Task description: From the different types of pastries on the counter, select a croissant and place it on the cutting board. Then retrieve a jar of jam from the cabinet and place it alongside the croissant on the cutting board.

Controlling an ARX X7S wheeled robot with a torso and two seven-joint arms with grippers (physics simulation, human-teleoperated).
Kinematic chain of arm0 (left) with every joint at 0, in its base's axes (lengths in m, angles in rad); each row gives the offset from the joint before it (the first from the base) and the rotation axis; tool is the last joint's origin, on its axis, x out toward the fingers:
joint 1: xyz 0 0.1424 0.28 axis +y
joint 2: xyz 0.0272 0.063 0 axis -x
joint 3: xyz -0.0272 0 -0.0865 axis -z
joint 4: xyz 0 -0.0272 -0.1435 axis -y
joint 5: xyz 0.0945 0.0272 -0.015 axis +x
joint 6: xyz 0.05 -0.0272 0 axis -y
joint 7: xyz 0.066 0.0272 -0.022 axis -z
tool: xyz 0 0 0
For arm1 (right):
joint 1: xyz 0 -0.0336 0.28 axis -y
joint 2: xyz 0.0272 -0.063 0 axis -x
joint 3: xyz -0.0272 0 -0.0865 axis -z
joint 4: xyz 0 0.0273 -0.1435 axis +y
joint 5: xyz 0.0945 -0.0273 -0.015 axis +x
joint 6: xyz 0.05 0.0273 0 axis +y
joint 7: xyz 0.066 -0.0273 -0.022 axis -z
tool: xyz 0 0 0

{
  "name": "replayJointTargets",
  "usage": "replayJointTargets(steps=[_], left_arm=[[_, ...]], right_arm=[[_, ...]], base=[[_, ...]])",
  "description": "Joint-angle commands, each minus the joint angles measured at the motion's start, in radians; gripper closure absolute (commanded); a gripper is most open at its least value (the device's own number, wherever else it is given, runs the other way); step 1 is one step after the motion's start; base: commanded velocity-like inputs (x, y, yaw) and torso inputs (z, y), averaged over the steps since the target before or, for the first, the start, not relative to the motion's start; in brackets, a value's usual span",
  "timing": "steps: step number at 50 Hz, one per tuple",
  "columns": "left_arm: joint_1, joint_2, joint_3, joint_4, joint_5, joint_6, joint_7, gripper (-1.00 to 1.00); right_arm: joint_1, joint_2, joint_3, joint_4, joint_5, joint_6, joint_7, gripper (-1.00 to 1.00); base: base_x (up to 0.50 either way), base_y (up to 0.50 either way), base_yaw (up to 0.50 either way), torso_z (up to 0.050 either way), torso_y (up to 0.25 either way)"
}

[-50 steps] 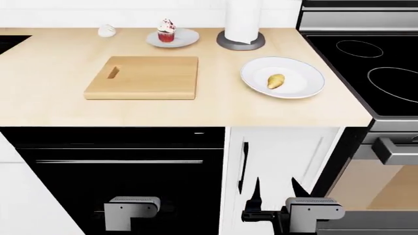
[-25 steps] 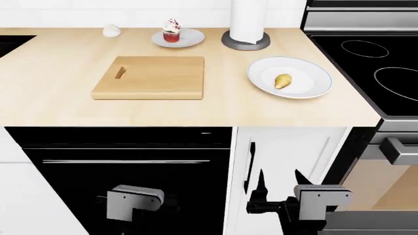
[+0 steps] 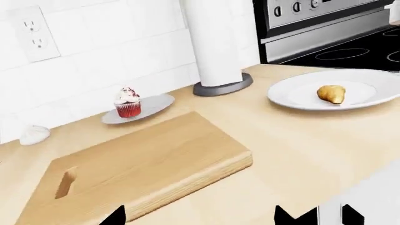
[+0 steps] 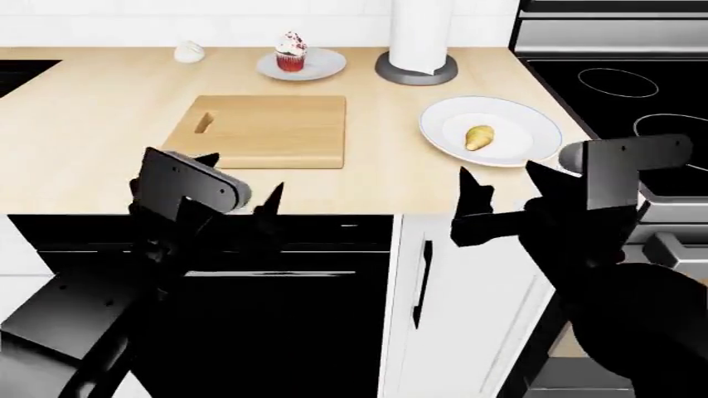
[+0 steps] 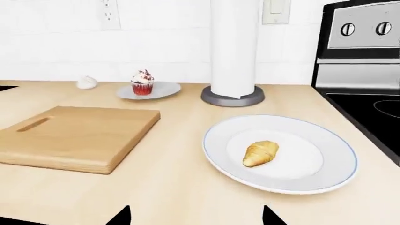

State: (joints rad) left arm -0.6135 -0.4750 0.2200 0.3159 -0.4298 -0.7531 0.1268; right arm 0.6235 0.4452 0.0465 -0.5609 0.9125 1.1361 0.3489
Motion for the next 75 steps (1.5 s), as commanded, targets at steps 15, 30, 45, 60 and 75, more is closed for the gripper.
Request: replayJointTargets(steps=[15,30,45,60,75], left_arm=[[-0.715,0.057,0.183,-0.716,0.092,0.011,0.281,-1.00],[-0.834,0.123,0.237,-1.052,0.166,0.190,0.332,-1.00],[-0.854,0.132,0.247,-1.113,0.181,0.227,0.332,-1.00],[-0.826,0.109,0.240,-1.031,0.164,0.182,0.329,-1.00],[-0.801,0.094,0.233,-0.991,0.148,0.170,0.334,-1.00]], right_arm=[[0.629,0.062,-0.153,0.534,-0.009,0.119,-0.167,-1.00],[0.714,0.040,-0.279,0.755,-0.143,-0.034,-0.277,-1.00],[0.701,0.038,-0.264,0.751,-0.130,-0.030,-0.263,-1.00],[0.666,0.029,-0.233,0.717,-0.129,-0.005,-0.168,-1.00],[0.661,-0.075,-0.057,0.593,-0.077,0.378,0.274,-1.00]], base=[[0.00,0.00,0.00,0.000,0.000],[0.15,0.00,0.00,0.000,0.000],[0.50,0.00,0.00,0.000,0.000],[0.37,0.00,0.00,0.000,0.001],[0.00,0.00,0.00,0.000,0.000]])
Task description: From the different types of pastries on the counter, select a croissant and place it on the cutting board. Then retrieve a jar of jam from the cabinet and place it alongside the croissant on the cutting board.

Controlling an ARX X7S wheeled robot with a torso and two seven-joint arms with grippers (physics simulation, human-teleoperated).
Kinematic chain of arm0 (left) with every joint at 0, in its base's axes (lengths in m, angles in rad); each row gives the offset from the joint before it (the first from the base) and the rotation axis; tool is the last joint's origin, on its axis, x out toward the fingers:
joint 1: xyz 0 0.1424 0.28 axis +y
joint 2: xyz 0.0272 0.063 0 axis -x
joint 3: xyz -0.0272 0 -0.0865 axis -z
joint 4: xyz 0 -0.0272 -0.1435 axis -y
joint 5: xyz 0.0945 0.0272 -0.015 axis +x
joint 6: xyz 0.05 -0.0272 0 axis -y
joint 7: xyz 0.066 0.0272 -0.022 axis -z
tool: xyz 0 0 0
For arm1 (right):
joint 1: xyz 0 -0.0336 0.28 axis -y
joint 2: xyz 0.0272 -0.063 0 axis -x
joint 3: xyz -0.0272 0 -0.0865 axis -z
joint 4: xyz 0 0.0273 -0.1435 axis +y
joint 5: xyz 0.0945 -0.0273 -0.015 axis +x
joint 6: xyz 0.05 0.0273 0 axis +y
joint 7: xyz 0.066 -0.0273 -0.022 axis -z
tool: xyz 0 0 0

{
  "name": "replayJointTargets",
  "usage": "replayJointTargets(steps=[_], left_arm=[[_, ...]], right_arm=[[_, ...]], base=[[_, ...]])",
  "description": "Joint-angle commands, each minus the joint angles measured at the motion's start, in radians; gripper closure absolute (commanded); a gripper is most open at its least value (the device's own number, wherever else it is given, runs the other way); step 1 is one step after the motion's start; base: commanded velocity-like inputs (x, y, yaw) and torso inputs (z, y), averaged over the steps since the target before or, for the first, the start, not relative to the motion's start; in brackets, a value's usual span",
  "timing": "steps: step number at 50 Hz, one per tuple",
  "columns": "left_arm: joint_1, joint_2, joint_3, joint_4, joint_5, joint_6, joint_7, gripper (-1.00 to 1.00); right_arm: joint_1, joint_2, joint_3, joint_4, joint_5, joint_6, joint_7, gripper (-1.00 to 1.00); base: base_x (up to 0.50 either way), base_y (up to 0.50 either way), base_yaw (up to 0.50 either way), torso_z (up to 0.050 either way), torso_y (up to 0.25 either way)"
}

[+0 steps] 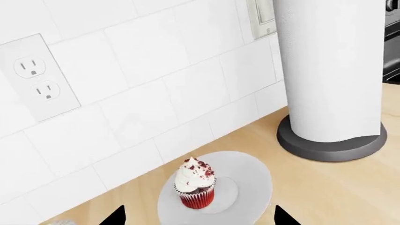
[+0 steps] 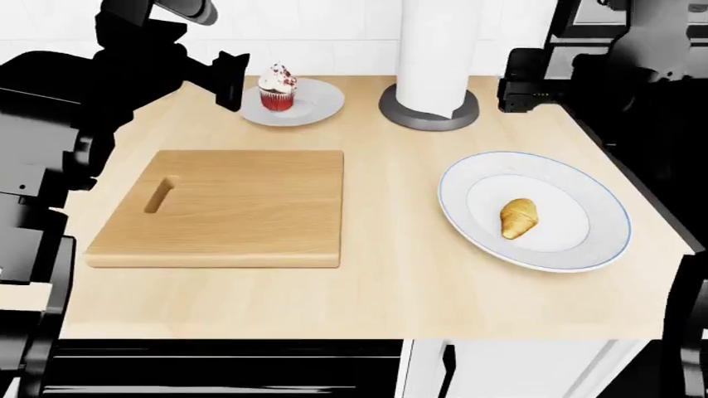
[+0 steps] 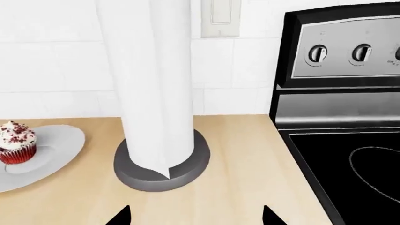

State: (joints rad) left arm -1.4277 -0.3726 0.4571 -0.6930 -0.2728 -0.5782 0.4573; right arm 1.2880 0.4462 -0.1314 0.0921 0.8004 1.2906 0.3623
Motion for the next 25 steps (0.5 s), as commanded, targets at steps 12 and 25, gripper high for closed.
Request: replayJointTargets(steps=[12,25], left_arm=[[0.013,-0.013,-0.010,0.027,-0.017,-0.008,0.006,-1.00],[0.013,-0.012,-0.010,0.016,-0.018,0.002,0.007,-1.00]], right_arm=[[-0.028,-0.185,0.345,-0.094,0.254,0.224,0.578,-1.00],[-0.019,-0.246,0.391,0.008,0.329,0.254,0.900,-1.00]], base=[[0.00,0.00,0.00,0.000,0.000],[0.00,0.00,0.00,0.000,0.000]])
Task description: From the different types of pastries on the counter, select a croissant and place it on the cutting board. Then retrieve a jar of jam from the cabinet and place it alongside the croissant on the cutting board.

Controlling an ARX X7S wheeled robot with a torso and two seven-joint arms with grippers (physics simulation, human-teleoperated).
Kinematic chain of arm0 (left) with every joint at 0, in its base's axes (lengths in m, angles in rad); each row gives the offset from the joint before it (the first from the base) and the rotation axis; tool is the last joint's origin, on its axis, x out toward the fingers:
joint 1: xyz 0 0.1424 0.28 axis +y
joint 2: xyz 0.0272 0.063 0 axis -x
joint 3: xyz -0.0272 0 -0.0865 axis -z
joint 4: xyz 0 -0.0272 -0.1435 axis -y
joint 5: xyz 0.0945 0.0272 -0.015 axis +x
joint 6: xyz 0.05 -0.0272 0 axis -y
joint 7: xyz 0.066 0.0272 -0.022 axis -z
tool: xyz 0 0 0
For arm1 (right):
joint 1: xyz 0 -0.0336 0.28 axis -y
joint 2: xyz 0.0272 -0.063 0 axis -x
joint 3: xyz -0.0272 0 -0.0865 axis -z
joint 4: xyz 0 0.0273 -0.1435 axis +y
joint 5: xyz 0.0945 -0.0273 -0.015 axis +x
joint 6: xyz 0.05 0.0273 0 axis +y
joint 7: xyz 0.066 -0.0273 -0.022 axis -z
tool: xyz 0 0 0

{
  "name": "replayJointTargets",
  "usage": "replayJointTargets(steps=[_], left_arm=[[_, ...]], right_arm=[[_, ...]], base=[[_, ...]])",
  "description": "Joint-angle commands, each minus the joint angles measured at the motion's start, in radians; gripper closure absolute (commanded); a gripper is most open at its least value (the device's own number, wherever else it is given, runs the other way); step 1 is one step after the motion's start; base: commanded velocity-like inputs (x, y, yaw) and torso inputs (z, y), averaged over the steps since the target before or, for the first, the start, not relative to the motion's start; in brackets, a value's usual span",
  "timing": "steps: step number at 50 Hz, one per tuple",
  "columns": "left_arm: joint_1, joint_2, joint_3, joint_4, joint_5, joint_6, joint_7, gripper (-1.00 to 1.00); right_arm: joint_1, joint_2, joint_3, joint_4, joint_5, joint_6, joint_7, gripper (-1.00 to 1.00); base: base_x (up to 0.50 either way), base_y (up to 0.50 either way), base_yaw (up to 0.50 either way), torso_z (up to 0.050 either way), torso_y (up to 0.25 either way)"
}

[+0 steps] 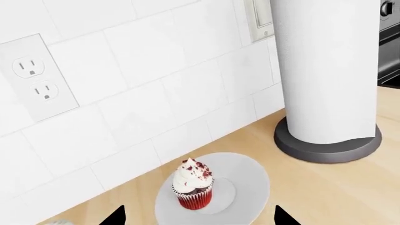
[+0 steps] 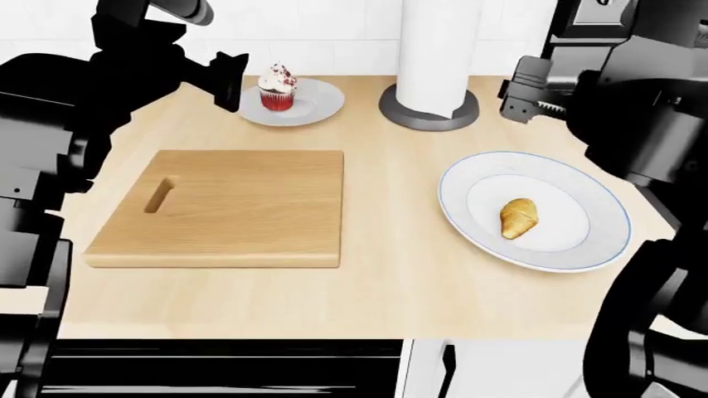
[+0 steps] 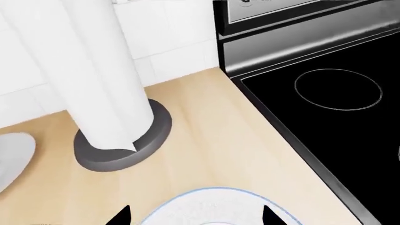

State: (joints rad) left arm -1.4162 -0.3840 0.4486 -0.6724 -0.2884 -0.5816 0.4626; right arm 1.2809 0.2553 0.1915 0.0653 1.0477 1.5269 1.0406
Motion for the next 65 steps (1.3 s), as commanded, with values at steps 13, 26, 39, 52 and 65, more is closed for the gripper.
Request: replayJointTargets(steps=[13,26,39,52,65], left_arm=[[0.001,-0.003,-0.004,-0.007,-0.006,0.009,0.001,-1.00],[0.007,-0.008,-0.004,0.012,-0.009,-0.001,-0.004,-1.00],[0.014,-0.015,-0.005,0.032,-0.015,-0.011,-0.004,-1.00],[0.011,-0.017,-0.005,0.031,-0.020,-0.006,0.004,-1.00],[0.039,-0.039,-0.011,0.082,-0.041,-0.025,0.021,-1.00]], right_arm=[[-0.032,-0.072,0.111,0.092,0.237,0.031,0.382,-1.00],[-0.039,-0.083,0.147,0.162,0.333,0.025,0.527,-1.00],[-0.058,-0.146,0.229,0.170,0.267,0.043,0.530,-1.00],[-0.068,-0.191,0.267,0.166,0.192,0.043,0.530,-1.00],[-0.094,-0.232,0.278,0.131,0.125,0.044,0.530,-1.00]], base=[[0.00,0.00,0.00,0.000,0.000],[0.00,0.00,0.00,0.000,0.000],[0.00,0.00,0.00,0.000,0.000],[0.00,0.00,0.00,0.000,0.000],[0.00,0.00,0.00,0.000,0.000]])
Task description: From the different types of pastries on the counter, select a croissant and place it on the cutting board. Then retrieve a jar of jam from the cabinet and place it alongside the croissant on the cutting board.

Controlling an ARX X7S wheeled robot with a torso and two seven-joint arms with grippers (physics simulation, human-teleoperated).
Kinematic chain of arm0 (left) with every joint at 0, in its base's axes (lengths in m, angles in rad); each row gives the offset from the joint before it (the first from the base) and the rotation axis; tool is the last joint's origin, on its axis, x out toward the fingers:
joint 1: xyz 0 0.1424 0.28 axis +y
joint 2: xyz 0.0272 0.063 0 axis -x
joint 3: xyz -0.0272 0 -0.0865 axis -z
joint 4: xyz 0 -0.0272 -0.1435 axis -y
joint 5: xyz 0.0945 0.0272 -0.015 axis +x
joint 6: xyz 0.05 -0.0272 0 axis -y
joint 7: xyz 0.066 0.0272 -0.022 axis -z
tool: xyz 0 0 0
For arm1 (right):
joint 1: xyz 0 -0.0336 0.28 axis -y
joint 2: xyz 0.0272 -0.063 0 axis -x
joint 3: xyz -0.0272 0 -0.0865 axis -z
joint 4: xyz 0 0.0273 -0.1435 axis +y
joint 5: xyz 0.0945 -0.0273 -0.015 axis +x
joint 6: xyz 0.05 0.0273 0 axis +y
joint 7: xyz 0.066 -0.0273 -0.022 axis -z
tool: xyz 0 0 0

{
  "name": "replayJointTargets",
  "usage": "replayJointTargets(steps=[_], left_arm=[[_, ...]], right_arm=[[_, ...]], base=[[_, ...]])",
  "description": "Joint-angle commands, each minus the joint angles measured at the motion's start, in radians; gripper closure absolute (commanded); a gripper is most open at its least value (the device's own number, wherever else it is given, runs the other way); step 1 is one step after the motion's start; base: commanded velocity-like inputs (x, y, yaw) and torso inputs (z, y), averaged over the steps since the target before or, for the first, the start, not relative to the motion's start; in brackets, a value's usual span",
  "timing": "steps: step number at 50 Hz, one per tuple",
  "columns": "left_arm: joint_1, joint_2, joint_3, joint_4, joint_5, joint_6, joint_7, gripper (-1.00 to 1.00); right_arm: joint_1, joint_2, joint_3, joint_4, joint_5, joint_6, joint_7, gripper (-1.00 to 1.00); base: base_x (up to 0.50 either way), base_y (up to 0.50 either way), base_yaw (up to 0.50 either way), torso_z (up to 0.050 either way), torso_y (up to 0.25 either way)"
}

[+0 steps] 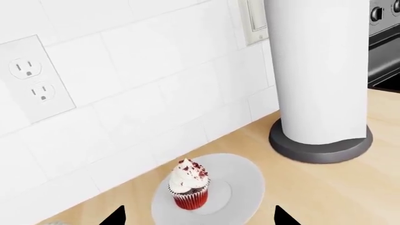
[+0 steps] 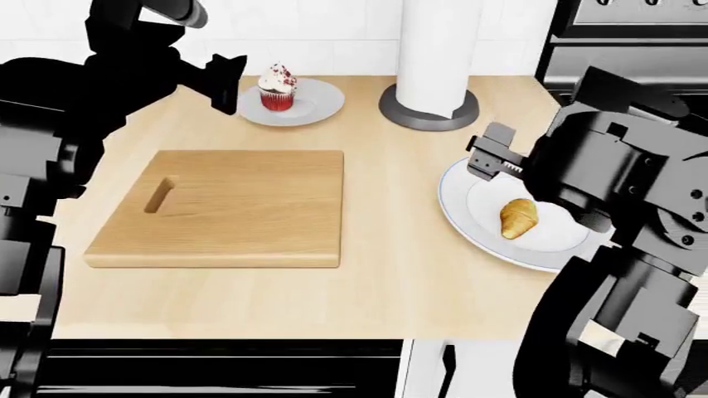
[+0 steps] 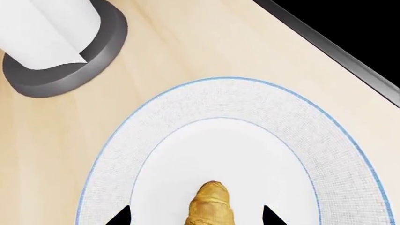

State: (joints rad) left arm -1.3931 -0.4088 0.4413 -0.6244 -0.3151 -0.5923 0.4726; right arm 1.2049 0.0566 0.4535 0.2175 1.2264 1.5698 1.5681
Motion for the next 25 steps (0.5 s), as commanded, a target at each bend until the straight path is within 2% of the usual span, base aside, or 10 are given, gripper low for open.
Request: replayJointTargets(steps=[1,25], left_arm=[[0.017,-0.015,-0.004,0.037,-0.016,-0.017,0.011,-1.00],[0.000,-0.011,-0.002,0.028,-0.021,-0.020,0.016,-1.00]], right_arm=[[-0.018,-0.035,0.018,-0.021,-0.058,0.001,0.003,-1.00],[-0.033,-0.047,0.035,-0.016,-0.090,0.001,0.003,-1.00]], base=[[0.00,0.00,0.00,0.000,0.000],[0.00,0.00,0.00,0.000,0.000]])
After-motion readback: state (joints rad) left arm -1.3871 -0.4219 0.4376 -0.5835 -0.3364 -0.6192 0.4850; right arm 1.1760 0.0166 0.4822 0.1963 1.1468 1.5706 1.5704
